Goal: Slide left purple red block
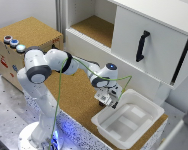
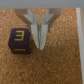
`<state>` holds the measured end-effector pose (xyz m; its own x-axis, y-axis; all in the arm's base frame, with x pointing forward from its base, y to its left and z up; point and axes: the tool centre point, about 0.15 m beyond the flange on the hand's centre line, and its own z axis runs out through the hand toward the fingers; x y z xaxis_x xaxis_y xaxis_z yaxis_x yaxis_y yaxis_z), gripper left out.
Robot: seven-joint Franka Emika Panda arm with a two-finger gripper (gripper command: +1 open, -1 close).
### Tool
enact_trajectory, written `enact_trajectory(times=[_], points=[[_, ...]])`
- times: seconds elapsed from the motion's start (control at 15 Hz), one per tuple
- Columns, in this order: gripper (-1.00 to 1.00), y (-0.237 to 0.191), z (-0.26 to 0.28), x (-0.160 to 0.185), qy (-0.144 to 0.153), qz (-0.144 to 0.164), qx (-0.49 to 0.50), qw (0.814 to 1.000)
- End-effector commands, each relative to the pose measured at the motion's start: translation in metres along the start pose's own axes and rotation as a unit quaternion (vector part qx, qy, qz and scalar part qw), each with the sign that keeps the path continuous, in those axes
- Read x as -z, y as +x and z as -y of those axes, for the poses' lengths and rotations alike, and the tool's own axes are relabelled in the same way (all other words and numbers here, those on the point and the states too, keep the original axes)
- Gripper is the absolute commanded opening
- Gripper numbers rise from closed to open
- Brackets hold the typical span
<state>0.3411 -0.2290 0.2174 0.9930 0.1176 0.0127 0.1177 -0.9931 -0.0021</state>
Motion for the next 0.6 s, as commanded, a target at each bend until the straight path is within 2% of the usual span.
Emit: enact_trajectory(times=[0.0, 0.53], points=[[-1.00, 0.004, 0.005, -0.017, 0.008, -0.012, -0.003, 1.000], [-1.00, 0.014, 0.063, -0.017, 0.008, -0.011, -0.013, 1.000]])
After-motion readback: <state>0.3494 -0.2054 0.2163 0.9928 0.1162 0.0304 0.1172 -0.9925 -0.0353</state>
